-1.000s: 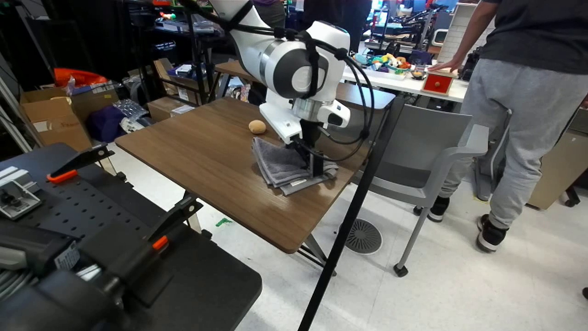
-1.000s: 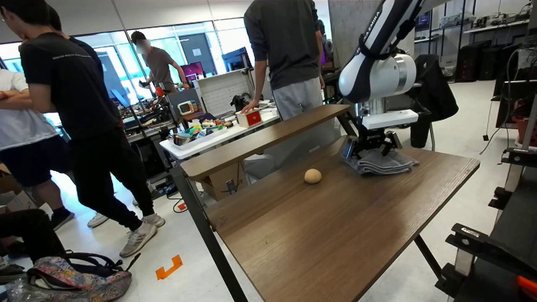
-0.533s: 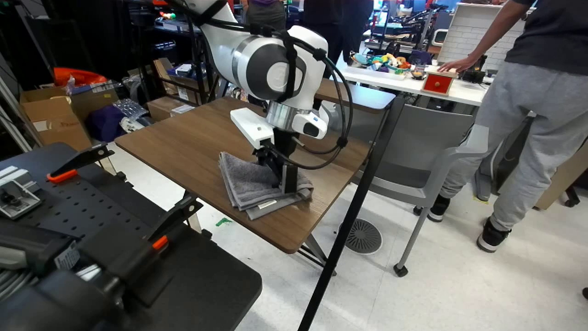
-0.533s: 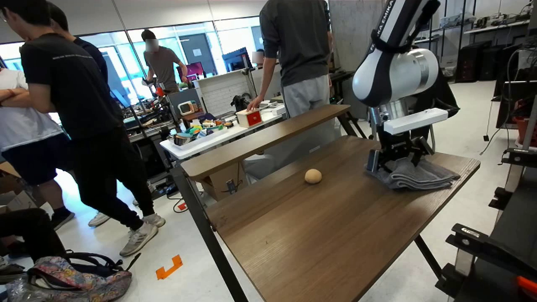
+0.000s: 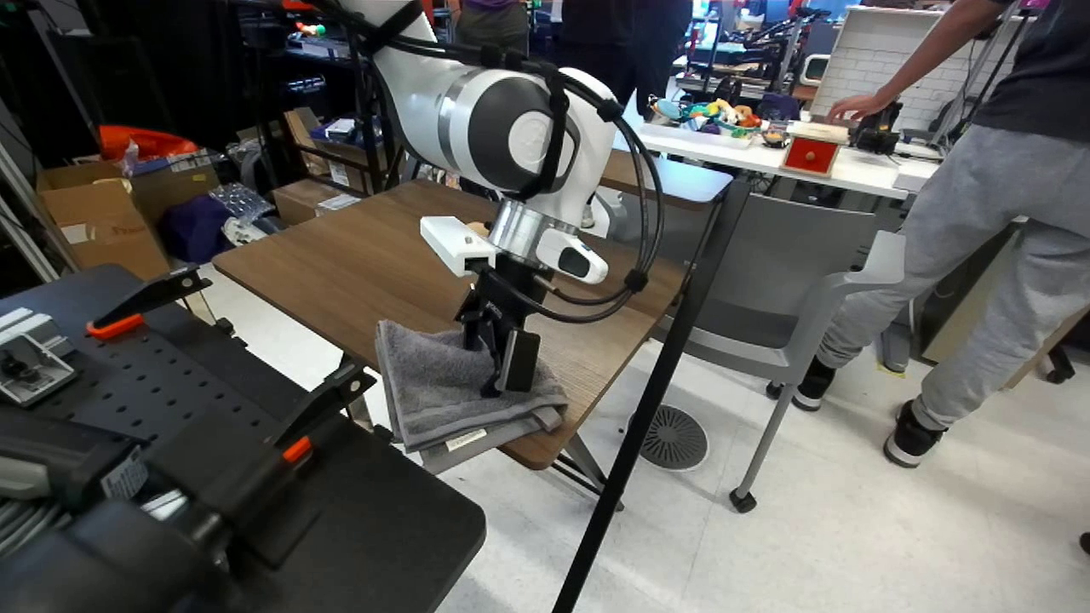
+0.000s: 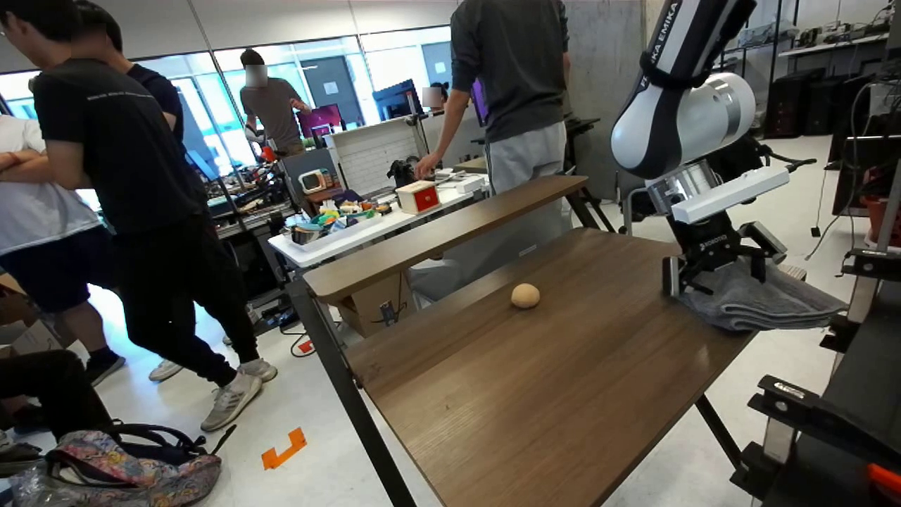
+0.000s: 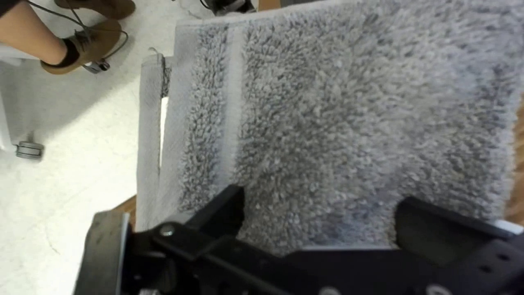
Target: Move the brown plushie to the left, then use the towel to wipe the table
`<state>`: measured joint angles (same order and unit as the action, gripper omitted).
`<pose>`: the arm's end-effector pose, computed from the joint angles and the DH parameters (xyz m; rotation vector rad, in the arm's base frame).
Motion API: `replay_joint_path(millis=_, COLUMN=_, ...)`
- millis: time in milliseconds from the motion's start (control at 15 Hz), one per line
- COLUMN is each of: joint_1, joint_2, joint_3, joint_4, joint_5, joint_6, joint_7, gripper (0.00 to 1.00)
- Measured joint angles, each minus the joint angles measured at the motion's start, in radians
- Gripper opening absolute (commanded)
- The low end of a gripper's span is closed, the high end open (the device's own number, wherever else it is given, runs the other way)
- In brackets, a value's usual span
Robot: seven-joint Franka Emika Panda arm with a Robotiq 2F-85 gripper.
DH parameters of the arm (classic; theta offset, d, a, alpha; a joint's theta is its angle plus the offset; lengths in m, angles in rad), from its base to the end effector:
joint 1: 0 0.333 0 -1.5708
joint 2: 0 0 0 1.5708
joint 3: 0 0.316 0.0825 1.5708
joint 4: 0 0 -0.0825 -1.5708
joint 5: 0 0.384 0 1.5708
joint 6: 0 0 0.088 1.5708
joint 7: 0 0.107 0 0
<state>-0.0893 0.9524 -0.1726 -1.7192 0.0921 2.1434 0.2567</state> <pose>0.5591 -0.1495 0.0140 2.8389 -0.8078 -0.7726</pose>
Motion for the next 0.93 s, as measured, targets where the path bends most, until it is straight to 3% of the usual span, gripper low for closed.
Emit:
replay_joint_path(millis=267, joint_1=0.001, joint_2=0.015, joint_3=0.017, joint_4=0.022, joint_5=-0.031, joint_6=-0.073, joint_7=-0.042, gripper=1.0)
replay_joint_path(millis=600, joint_1=0.012, joint_2=0.037, joint_3=0.122, joint_4=0.049, joint_5=-0.03, joint_6=-0.162, joint_7=-0.143, gripper=1.0)
replay_joint_path(millis=933, joint_1=0.088, joint_2=0.044, joint_3=0.164, joint_4=0.066, joint_5=-0.035, joint_6=-0.158, joint_7=-0.155, gripper=1.0)
